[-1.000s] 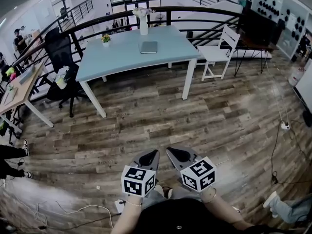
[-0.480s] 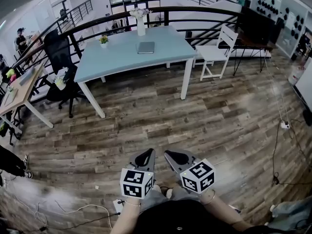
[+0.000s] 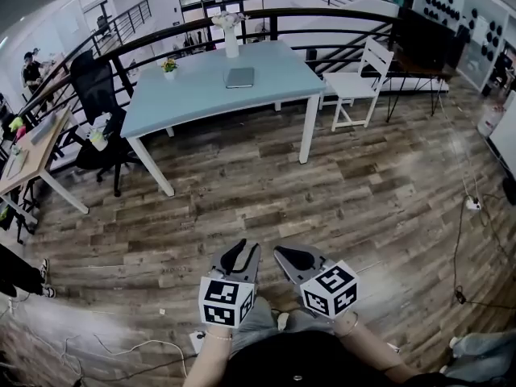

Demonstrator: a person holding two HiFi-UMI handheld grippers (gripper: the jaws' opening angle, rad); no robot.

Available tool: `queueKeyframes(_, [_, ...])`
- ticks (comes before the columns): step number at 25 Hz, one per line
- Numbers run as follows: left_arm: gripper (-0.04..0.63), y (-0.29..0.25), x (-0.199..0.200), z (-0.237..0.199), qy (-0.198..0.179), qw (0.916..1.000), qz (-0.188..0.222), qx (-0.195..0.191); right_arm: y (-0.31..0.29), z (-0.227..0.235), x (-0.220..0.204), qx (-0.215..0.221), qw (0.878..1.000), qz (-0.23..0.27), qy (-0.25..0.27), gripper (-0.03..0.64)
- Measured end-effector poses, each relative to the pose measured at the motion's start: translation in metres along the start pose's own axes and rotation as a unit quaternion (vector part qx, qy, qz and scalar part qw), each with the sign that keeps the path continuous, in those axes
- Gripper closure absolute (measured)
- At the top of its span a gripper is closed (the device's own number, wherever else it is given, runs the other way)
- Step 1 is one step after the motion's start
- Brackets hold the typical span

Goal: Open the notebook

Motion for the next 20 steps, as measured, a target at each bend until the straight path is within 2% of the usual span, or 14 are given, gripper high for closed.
queueKeyframes(3, [0.449, -0.011, 0.001, -0.013, -0.01, 0.9999, -0.004, -0.003, -0.016, 0.004, -0.002, 0.001, 1.0, -0.005, -0.002, 0.609])
queueKeyframes(7, [0.449, -0.03, 0.005, -0.048, -0.021, 0.9997, -0.008, -0.008, -0.051, 0.014, 0.004, -0.008, 1.0, -0.007, -0.007, 0.609])
queueKeyframes(20, [0.449, -0.098, 0.043, -0.175, -0.007, 0.9976, -0.01, -0.069, -0.187, 0.054, 0.051, -0.064, 0.998, -0.004, -0.02, 0.609])
Point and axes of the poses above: the fingertips, and each gripper's own axes: y backward along the fingers, z to its right, x out of its top, the point moved 1 cm from there along y, backward along the fingers, and after that the axes turned 3 degrees about -x, right-handed, at the moved point
